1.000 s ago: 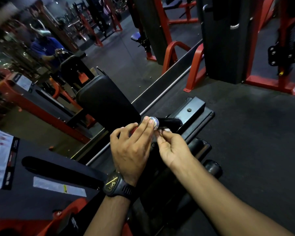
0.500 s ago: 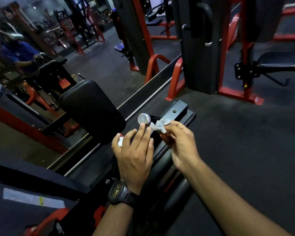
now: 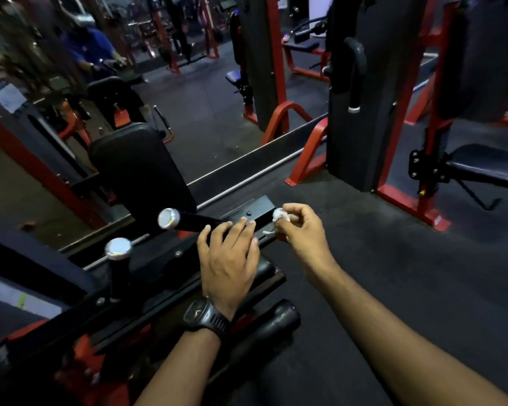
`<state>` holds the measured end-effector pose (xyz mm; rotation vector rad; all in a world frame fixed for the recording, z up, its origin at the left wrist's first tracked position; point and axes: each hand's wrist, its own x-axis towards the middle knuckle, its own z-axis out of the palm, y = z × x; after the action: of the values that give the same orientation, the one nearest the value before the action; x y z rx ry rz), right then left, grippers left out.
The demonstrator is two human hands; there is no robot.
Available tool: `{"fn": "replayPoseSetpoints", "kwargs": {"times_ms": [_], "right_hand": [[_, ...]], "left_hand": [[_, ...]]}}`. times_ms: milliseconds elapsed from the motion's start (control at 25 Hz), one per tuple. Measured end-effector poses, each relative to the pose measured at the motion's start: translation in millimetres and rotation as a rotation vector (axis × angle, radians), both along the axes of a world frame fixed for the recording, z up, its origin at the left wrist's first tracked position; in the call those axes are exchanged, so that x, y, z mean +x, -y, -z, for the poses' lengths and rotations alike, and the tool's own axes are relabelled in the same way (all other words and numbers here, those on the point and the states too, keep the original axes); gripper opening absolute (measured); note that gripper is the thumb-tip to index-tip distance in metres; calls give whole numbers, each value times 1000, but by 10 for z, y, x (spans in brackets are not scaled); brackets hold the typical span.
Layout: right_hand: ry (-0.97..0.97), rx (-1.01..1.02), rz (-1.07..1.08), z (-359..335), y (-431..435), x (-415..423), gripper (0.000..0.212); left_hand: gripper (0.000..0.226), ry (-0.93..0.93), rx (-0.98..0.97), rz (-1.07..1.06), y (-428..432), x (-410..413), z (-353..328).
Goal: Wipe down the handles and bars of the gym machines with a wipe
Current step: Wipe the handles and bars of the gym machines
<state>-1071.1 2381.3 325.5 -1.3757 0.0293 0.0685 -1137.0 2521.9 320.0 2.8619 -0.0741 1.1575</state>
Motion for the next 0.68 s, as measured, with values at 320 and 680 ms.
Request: {"fn": "replayPoseSetpoints", "kwargs": {"times_ms": [320, 680], "right_hand": [[101, -271, -201, 126, 179, 947, 10], [280, -358, -516, -4, -516, 2374, 4]], "left_hand": [[36, -44, -16, -201, 354, 614, -7], [38, -104, -210, -488, -116, 1852, -35]]}}
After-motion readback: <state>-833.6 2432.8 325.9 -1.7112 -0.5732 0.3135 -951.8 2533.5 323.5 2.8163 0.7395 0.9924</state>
